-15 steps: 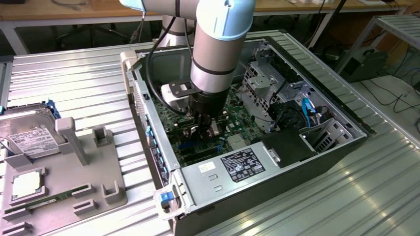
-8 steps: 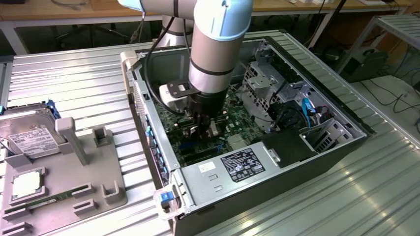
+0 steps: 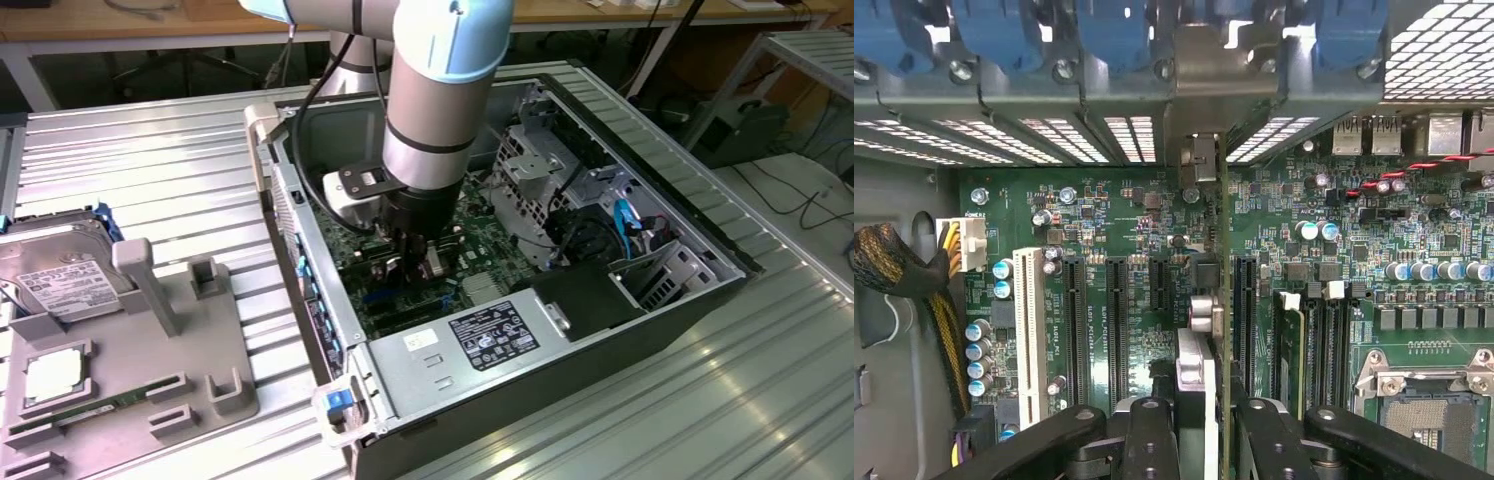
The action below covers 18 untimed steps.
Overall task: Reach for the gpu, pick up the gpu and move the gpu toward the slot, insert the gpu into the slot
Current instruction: 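Insert the gpu into the slot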
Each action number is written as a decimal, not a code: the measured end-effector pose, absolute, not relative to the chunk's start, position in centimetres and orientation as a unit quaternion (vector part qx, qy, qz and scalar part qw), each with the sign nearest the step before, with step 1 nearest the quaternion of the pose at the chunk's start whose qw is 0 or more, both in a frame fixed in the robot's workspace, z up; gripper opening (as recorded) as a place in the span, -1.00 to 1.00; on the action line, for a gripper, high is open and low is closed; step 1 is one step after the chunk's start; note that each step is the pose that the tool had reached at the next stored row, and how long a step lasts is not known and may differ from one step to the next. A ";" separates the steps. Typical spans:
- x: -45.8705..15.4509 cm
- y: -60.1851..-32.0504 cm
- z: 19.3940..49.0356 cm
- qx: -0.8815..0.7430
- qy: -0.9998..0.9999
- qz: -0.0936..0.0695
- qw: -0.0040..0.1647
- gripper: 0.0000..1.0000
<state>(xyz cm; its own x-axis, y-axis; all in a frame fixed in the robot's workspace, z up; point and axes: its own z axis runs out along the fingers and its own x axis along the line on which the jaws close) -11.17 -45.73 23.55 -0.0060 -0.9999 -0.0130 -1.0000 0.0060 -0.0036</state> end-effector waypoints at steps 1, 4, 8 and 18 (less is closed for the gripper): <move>-11.2 -45.7 23.6 -0.705 0.709 0.003 0.006 -0.44; -11.2 -45.5 23.6 -0.705 0.709 0.003 0.006 -0.44; -11.2 -45.5 23.5 -0.705 0.709 0.003 0.006 -0.44; -11.2 -45.7 23.6 -0.705 0.709 0.003 0.006 -0.44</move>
